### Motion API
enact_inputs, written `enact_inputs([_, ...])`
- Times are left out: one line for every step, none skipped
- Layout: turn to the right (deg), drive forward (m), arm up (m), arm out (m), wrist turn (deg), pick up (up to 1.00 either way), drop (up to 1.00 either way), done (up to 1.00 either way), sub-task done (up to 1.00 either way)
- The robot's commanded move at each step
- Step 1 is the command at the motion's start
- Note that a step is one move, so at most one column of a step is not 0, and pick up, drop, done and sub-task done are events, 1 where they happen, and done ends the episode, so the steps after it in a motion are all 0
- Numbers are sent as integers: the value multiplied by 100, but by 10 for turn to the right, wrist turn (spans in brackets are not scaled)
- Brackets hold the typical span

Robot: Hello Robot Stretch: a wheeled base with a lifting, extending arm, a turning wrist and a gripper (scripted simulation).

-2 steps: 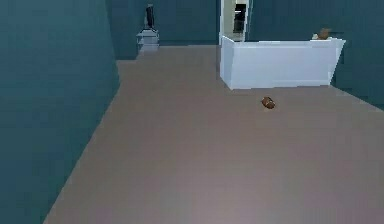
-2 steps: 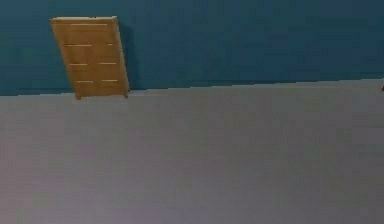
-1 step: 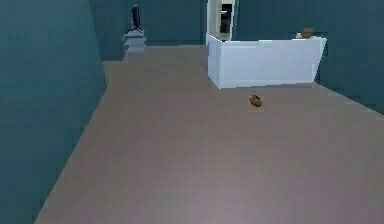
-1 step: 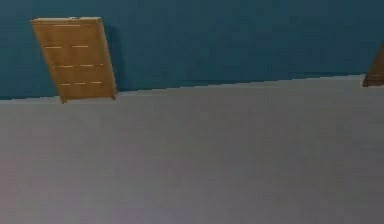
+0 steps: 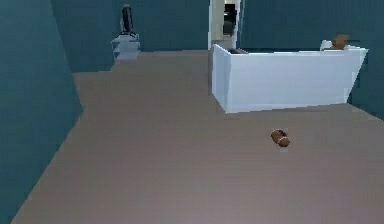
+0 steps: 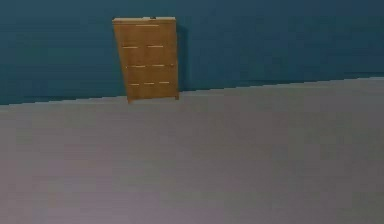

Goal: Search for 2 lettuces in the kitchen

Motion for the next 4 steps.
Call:
enact_inputs([0,100,0,0,0,0,0,0,0])
enact_inputs([0,100,0,0,0,0,0,0,0])
enact_inputs([0,100,0,0,0,0,0,0,0])
enact_inputs([-30,0,0,0,0,0,0,0,0])
